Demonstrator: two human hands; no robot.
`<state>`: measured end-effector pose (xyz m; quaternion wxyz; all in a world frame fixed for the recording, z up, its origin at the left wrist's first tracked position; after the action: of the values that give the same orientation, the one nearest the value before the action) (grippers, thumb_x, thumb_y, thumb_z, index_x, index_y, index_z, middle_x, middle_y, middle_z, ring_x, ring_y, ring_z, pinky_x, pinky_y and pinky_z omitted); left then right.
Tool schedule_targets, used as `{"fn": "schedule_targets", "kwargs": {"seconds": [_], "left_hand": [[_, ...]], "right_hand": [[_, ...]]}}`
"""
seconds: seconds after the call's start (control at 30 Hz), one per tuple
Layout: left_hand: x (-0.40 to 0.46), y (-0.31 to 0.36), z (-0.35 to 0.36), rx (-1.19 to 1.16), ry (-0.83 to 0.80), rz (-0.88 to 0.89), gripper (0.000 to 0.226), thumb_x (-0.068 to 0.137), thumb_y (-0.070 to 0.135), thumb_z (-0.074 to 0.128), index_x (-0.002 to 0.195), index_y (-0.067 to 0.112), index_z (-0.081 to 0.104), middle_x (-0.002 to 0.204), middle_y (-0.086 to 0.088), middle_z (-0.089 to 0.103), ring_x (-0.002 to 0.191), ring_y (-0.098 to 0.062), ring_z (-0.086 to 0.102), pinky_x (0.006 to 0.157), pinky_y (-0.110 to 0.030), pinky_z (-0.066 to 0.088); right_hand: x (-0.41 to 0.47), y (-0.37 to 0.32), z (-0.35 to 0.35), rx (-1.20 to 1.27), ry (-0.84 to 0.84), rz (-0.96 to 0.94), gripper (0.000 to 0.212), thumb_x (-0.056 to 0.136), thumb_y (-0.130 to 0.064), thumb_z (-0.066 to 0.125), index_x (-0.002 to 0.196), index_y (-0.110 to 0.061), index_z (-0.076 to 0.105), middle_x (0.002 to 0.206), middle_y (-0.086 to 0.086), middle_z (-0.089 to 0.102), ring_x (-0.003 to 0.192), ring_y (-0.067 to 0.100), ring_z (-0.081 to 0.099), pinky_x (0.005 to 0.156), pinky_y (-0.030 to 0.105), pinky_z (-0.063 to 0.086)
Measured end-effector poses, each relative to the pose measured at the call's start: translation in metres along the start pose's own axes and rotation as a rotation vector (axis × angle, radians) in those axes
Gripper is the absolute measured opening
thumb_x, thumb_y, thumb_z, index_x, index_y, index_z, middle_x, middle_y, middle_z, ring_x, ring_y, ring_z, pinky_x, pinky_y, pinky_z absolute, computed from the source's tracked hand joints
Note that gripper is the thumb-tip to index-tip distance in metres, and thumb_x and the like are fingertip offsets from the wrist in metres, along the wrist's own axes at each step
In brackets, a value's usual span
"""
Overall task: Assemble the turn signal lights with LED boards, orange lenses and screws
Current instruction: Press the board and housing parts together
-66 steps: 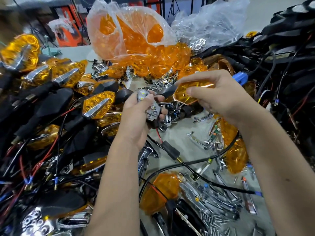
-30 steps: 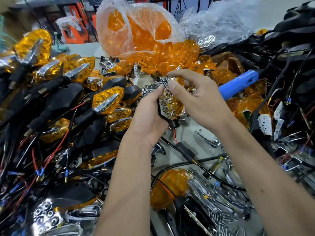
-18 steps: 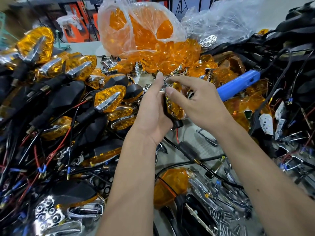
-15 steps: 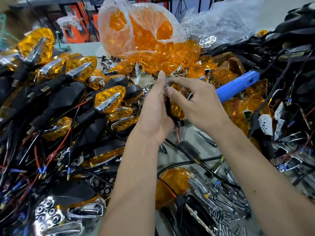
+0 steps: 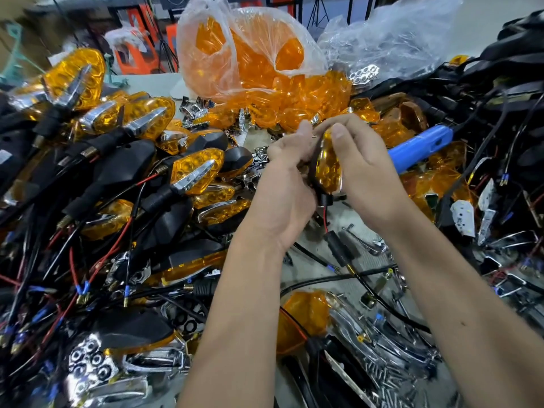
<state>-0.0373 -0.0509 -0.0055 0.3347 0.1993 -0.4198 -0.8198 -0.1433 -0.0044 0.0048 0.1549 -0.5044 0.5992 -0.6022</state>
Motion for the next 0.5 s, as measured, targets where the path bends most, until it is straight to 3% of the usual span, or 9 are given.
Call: {"fn": "schedule_targets", "kwargs": {"seconds": [0.07, 0.13, 0.2, 0.27, 0.33, 0.4, 0.5], "left_hand": [[0.002, -0.004, -0.005, 0.295, 0.067, 0.066, 0.055, 0.091, 0.039, 0.071, 0.132, 0.011, 0.046, 0.127, -0.016, 0.064, 0.108, -0.029, 0.070, 0.093, -0.047, 0.059], [0.002, -0.006, -0.007, 0.538, 0.081, 0.177, 0.036, 0.095, 0.032, 0.074, 0.121, 0.017, 0.055, 0.119, -0.018, 0.068, 0.104, -0.033, 0.072, 0.091, -0.052, 0.060], [0.000, -0.003, -0.007, 0.579, 0.084, 0.301, 0.023, 0.096, 0.023, 0.075, 0.115, 0.017, 0.063, 0.110, -0.017, 0.071, 0.098, -0.032, 0.073, 0.083, -0.048, 0.063], [0.000, 0.003, -0.007, 0.637, 0.096, 0.407, 0.025, 0.092, 0.018, 0.079, 0.114, 0.014, 0.068, 0.104, -0.007, 0.073, 0.096, -0.022, 0.073, 0.084, -0.045, 0.063], [-0.001, 0.004, -0.005, 0.699, 0.071, 0.470, 0.028, 0.088, 0.013, 0.082, 0.114, 0.013, 0.071, 0.102, 0.004, 0.073, 0.095, -0.007, 0.071, 0.083, -0.028, 0.060], [-0.003, 0.001, -0.002, 0.745, 0.070, 0.501, 0.028, 0.088, 0.012, 0.082, 0.112, 0.016, 0.070, 0.103, 0.008, 0.072, 0.095, -0.001, 0.069, 0.082, -0.017, 0.054], [-0.002, -0.004, 0.001, 0.771, 0.077, 0.502, 0.022, 0.092, 0.016, 0.079, 0.109, 0.019, 0.065, 0.102, 0.005, 0.071, 0.095, -0.008, 0.068, 0.082, -0.024, 0.055]], "right_hand": [[-0.001, 0.002, -0.003, 0.120, 0.071, 0.023, 0.020, 0.109, -0.022, 0.041, 0.111, -0.013, 0.059, 0.096, 0.003, 0.063, 0.088, 0.016, 0.059, 0.083, 0.043, 0.054], [0.000, 0.003, -0.005, 0.267, 0.099, 0.062, 0.016, 0.106, -0.024, 0.046, 0.112, -0.013, 0.056, 0.102, 0.015, 0.055, 0.090, 0.028, 0.052, 0.085, 0.051, 0.051], [0.000, 0.001, -0.008, 0.441, 0.112, 0.118, 0.015, 0.104, -0.022, 0.050, 0.110, -0.009, 0.055, 0.102, 0.016, 0.055, 0.090, 0.031, 0.053, 0.085, 0.052, 0.051], [0.000, -0.001, -0.010, 0.653, 0.120, 0.202, 0.020, 0.107, -0.024, 0.048, 0.101, -0.007, 0.057, 0.094, 0.013, 0.063, 0.085, 0.028, 0.060, 0.080, 0.047, 0.056], [-0.002, 0.001, -0.011, 0.849, 0.173, 0.275, 0.035, 0.111, -0.032, 0.041, 0.089, -0.010, 0.057, 0.085, 0.008, 0.066, 0.078, 0.020, 0.064, 0.077, 0.038, 0.056], [-0.002, 0.004, -0.011, 0.902, 0.251, 0.303, 0.040, 0.112, -0.037, 0.037, 0.086, -0.012, 0.053, 0.083, 0.007, 0.064, 0.076, 0.018, 0.063, 0.079, 0.037, 0.055], [-0.002, 0.002, -0.010, 0.777, 0.261, 0.272, 0.043, 0.109, -0.047, 0.040, 0.086, -0.013, 0.053, 0.085, 0.007, 0.063, 0.078, 0.020, 0.063, 0.079, 0.041, 0.056]]}}
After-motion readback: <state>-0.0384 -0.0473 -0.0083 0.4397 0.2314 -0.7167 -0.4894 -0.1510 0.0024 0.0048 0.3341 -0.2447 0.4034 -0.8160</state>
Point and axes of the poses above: each hand's wrist, its own x-axis towards the middle knuckle, its own z-axis out of the palm, y = z × x, the point moved 4 cm from there along x, towards the middle knuckle
